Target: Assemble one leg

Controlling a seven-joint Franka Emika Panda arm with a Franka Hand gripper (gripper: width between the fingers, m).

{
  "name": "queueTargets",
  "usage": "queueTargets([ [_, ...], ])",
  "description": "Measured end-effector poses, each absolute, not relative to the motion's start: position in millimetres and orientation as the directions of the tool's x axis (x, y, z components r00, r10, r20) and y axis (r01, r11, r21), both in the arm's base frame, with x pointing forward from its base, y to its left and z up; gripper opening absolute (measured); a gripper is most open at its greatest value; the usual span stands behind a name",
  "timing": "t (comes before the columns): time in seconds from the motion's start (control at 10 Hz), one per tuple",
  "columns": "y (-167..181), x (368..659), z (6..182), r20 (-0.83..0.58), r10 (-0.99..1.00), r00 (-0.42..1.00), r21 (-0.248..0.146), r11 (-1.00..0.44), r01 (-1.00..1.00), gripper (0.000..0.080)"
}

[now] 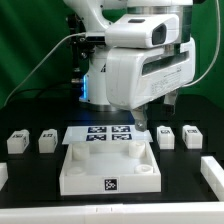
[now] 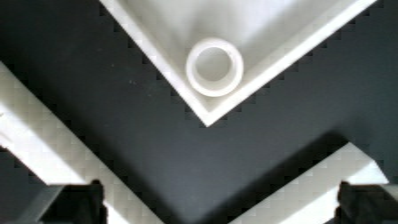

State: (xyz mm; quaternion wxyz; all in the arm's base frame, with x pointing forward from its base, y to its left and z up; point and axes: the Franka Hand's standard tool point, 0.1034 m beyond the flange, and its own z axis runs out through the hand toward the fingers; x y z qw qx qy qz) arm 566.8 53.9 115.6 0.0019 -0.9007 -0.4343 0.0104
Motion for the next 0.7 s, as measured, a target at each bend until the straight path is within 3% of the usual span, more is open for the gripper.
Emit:
queueTargets([
  [0.3, 52, 567, 114.8, -0.021, 0.820, 0.573, -0.011, -0.573, 0.820, 0.0650],
  [0.4, 48, 567, 113.0, -0.021, 0.921, 0.388, 0.000, -0.388, 0.922, 0.0650],
  [0.5, 45, 559, 106.0, -0.010, 0.958, 0.287, 0.015, -0.287, 0.958, 0.0650],
  [0.7, 42, 551, 100.1, -0.012, 0.996, 0.090, 0.008, -0.090, 0.996, 0.0650],
])
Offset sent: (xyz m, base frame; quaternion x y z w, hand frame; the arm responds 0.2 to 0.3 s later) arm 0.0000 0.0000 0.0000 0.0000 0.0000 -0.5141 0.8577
